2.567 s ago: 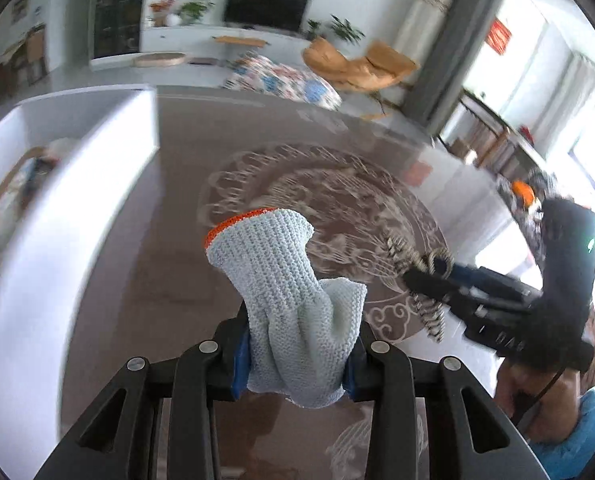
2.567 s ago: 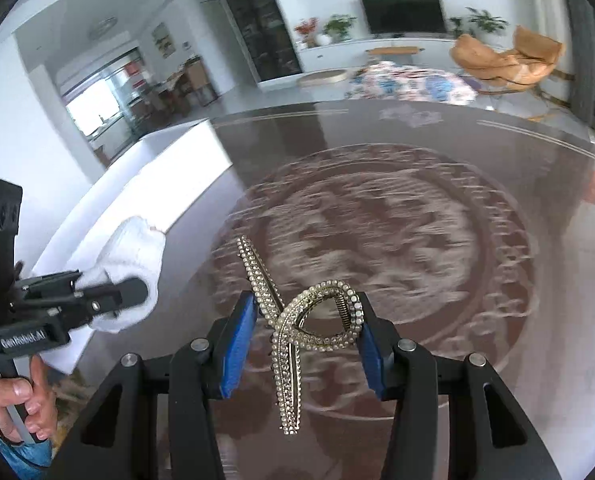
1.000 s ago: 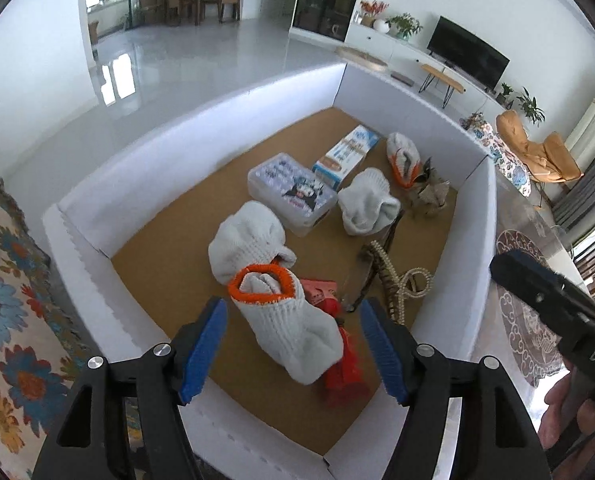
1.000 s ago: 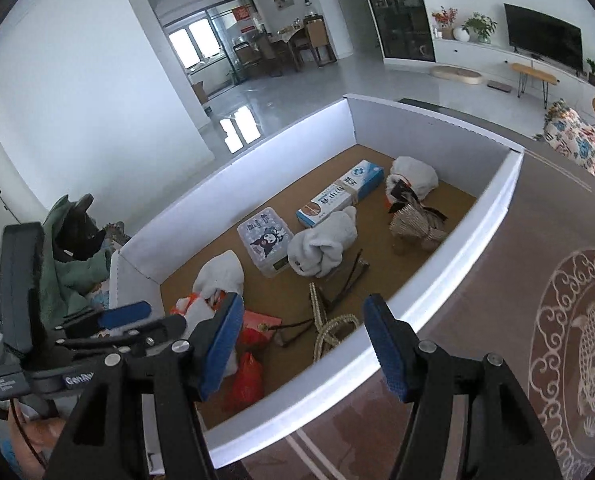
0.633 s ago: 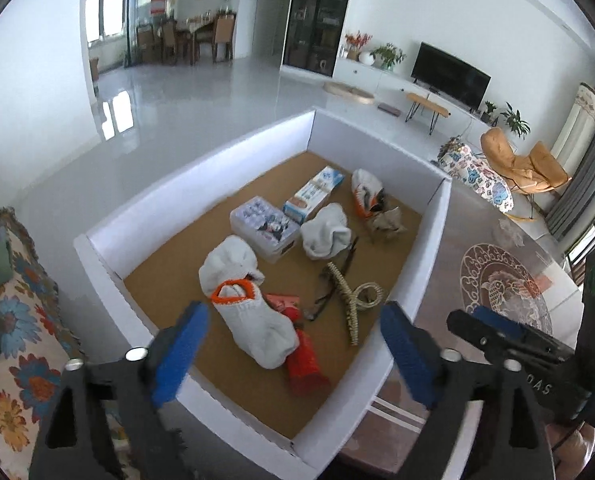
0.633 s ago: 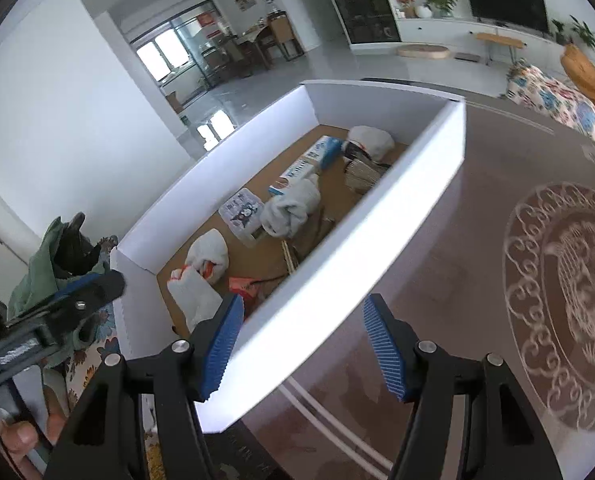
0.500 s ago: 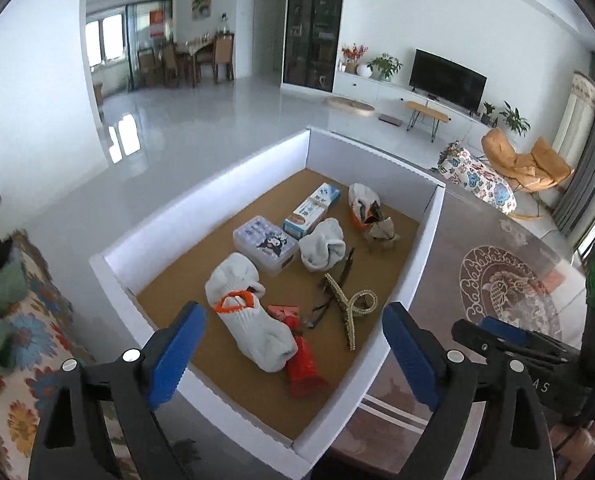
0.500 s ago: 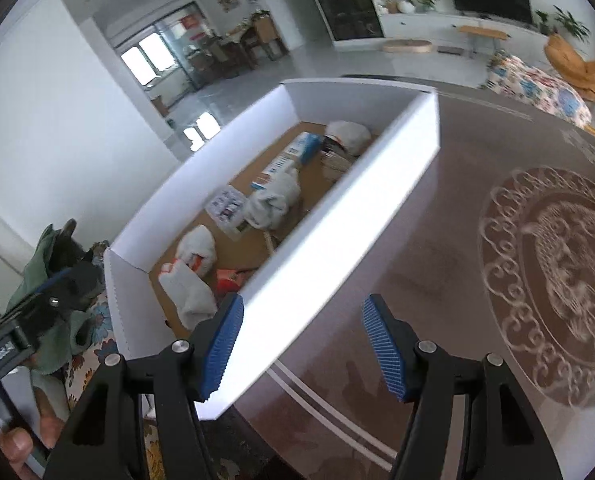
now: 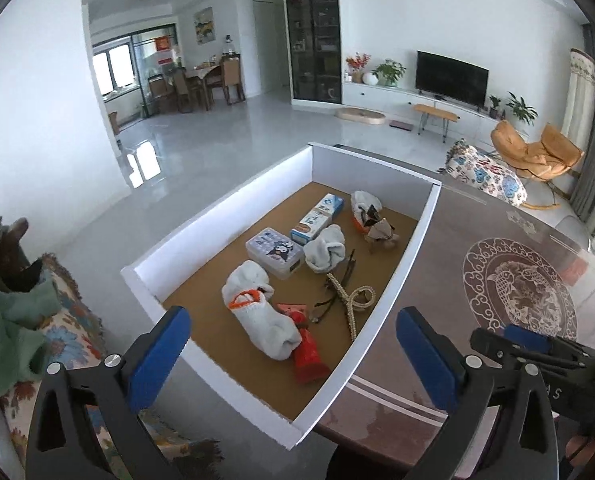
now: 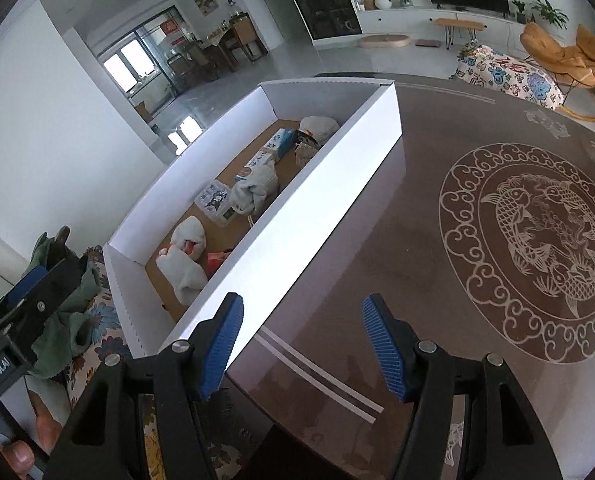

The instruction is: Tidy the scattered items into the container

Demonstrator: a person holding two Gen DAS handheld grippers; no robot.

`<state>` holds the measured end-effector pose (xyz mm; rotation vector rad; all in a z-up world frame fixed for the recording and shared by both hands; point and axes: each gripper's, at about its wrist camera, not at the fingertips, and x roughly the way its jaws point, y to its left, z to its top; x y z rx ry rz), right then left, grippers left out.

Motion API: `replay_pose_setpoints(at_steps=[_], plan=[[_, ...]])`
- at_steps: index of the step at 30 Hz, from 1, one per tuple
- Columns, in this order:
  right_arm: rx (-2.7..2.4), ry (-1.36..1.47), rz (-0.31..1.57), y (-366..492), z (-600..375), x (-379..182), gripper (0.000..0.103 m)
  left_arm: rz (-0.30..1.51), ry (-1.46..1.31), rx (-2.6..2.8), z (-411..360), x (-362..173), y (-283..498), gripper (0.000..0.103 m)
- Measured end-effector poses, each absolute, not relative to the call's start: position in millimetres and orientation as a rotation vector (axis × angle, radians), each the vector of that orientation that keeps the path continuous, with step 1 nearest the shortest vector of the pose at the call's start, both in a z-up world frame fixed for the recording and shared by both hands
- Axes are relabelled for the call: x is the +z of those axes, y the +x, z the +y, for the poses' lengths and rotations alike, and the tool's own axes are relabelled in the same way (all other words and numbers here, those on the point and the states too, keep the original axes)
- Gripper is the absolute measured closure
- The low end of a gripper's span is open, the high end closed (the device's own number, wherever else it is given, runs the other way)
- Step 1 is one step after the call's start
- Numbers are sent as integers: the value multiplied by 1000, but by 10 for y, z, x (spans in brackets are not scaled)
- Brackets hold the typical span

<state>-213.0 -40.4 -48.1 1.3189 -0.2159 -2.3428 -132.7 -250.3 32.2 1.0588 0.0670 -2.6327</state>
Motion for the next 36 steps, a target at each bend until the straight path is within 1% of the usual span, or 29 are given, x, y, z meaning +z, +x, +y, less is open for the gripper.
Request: replay_pose_setpoints(at_steps=[7,16,25,32,36], plan=[[-2357,1308,-194,-2014,-385,-449,39,-33,998,-2606,-2407,428,-1215,0],[-2348,1288,-158,-1946,-440,-400,39,79,1012,-2676,-2449,566,-1144,0],[-2338,1272,-133,-1945,-506,-342,39,16,982,-2586,-2500,593,-1144,0],[-2342,1231,-31,-1911,-680,-203,39,3,951,-2590,-2515,646,-1086,0],[-2359,1163,48,-1910,-825,49,39,13,938,-2575,-2550,692,-1043,0]])
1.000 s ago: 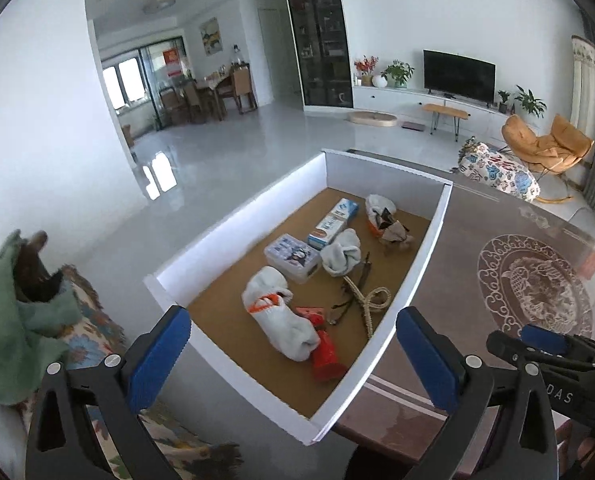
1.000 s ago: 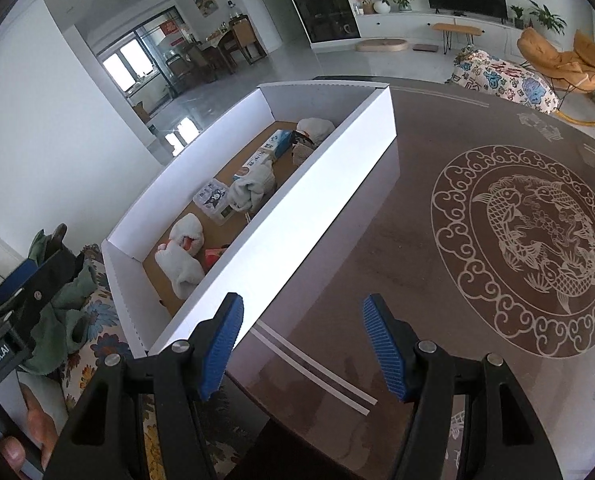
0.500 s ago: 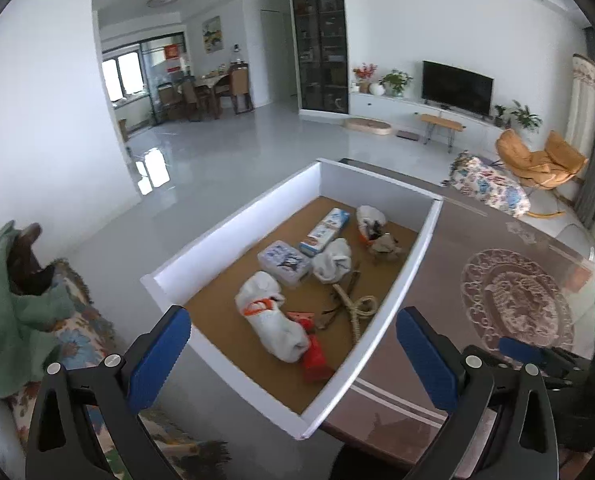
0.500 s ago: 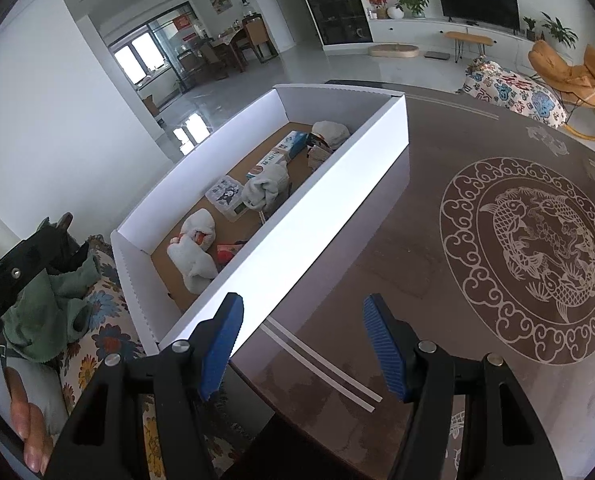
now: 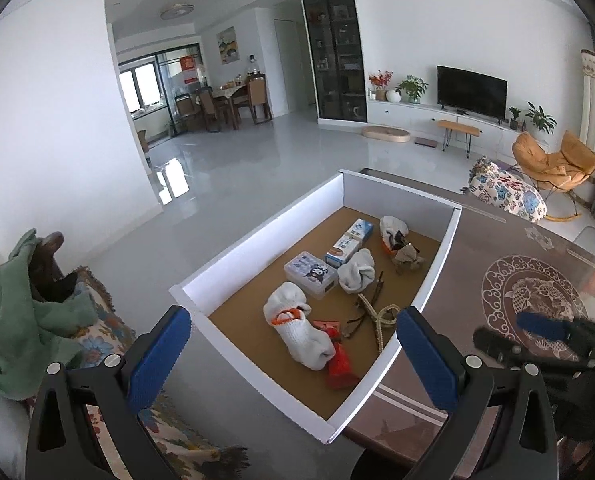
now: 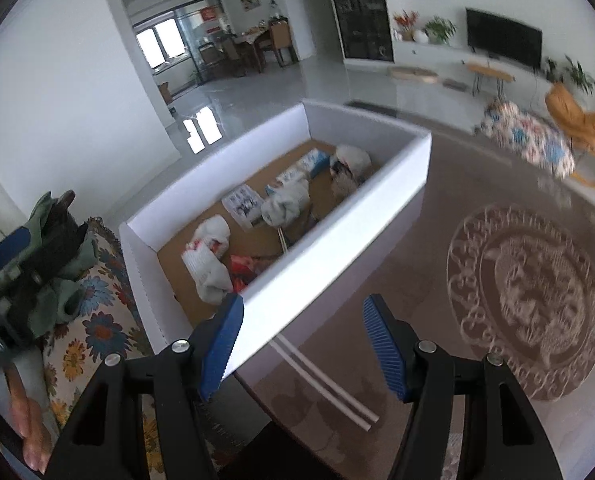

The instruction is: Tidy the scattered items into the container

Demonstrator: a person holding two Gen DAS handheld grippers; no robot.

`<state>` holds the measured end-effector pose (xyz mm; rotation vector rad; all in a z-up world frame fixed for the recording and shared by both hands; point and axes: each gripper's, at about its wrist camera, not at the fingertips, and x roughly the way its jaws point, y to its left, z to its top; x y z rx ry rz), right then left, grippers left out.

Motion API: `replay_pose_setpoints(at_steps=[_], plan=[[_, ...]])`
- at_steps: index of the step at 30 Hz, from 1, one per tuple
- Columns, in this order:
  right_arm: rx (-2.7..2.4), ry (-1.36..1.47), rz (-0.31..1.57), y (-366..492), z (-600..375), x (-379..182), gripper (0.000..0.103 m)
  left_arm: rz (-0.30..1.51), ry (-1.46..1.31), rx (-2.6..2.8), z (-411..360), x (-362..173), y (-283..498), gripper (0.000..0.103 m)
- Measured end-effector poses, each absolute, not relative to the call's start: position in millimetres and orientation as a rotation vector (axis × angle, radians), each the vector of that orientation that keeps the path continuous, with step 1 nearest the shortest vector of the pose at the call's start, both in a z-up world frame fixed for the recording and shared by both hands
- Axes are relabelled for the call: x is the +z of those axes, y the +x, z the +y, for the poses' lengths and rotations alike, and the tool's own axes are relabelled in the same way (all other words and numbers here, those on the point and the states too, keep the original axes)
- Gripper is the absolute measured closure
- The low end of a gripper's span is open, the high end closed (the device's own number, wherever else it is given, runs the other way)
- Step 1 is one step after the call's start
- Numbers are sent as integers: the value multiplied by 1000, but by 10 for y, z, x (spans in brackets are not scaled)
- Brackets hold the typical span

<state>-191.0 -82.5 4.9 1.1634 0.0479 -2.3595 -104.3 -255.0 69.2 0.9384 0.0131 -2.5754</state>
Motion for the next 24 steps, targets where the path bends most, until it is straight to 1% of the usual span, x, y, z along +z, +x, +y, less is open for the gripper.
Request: replay_pose_setpoints(at_steps=[8,15,24], plan=[[-2350,1048,203,-1951,-1184,498,39,68,922,-2582,-2676,841,-976,0],[-2303,979,339,-2016,-1511,728,39,107,948,-2555,-2781,975,-1048,0],[-2238,987,486,-2375,-1754,877,39,367,1064,-2564,-3045,1075,-1303,0]])
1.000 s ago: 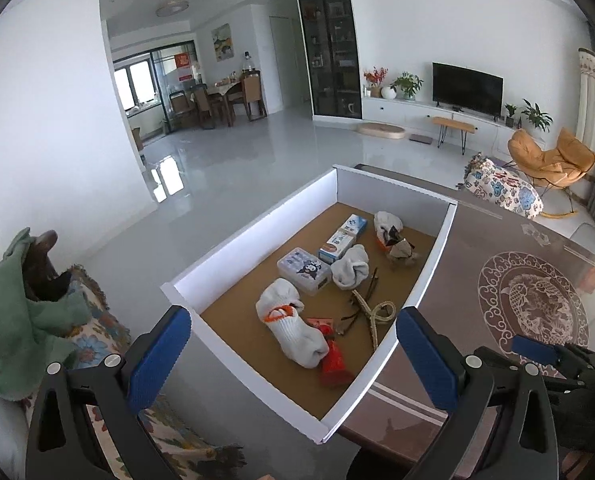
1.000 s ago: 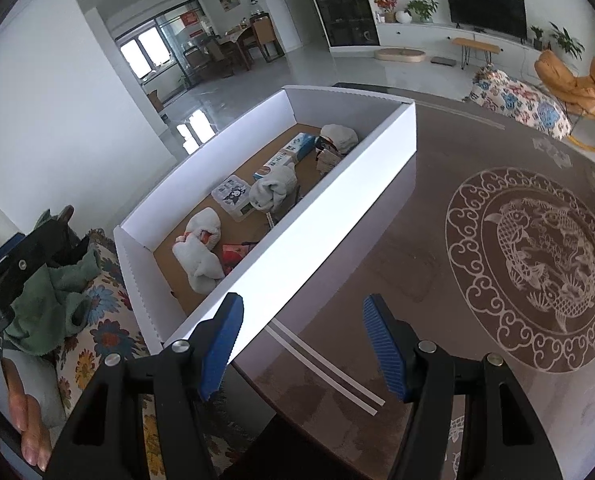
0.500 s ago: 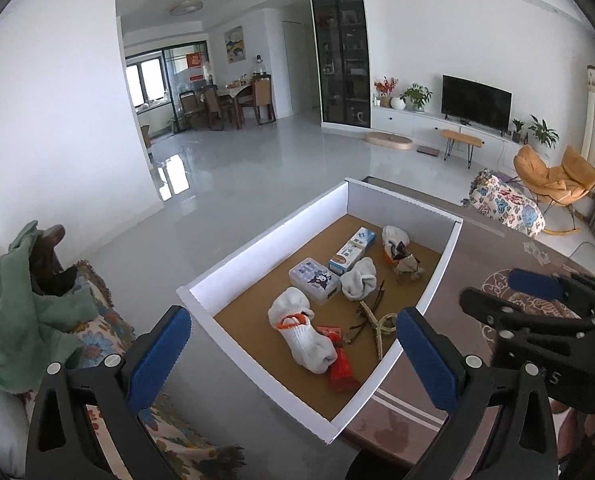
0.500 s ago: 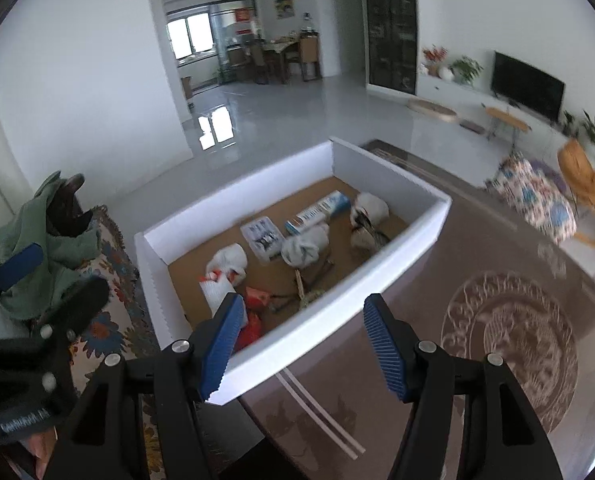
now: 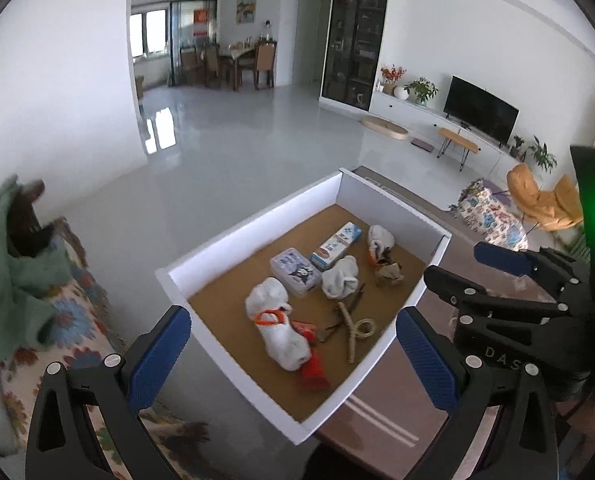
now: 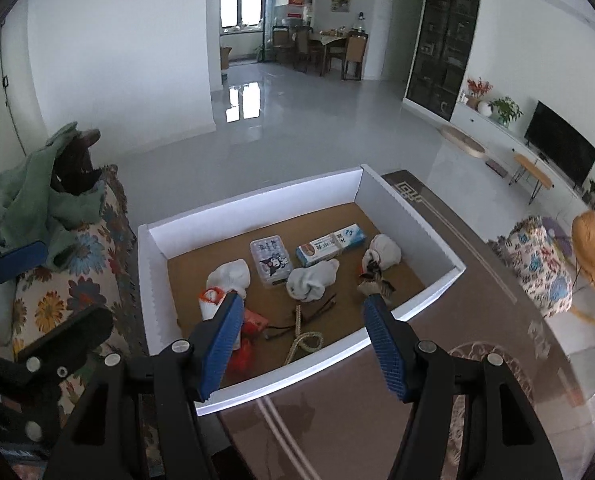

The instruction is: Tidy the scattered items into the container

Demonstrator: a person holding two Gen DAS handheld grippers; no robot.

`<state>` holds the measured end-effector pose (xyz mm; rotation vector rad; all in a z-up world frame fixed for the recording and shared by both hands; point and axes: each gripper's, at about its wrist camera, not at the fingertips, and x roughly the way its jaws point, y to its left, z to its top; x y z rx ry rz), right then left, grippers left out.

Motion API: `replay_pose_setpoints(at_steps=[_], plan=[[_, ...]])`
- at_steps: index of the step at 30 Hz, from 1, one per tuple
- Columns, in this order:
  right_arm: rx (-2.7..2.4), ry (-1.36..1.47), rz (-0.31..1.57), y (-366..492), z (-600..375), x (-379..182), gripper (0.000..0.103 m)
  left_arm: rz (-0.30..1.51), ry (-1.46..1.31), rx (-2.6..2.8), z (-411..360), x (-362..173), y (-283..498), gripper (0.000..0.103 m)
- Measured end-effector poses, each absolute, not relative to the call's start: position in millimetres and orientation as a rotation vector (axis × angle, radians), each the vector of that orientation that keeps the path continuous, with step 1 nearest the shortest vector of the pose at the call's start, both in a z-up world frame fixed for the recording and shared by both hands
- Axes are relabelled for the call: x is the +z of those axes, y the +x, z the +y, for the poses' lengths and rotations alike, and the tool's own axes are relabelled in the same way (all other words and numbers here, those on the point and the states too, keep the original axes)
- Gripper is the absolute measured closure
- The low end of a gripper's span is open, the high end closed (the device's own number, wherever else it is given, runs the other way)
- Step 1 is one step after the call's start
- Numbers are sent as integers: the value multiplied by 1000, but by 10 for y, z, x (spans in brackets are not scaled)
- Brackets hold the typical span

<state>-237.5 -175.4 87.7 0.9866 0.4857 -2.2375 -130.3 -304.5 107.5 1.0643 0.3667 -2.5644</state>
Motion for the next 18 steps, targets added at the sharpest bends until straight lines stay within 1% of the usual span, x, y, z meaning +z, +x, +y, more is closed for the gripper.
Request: replay_pose_setpoints(at_steps=[6,12,18], plan=[[-2220,1029,473,-2632,-1777,820,39,451,1081,-2537,-3114,1070,-1440,0],[-2194,1075,482,-2834,-1838,679,39,526,1162,-2469,-3210,909,-1584,0],[-2197,1101,469,-2988,-1844,613,39,550,1184,-2446,-3209,827,-1677,0]])
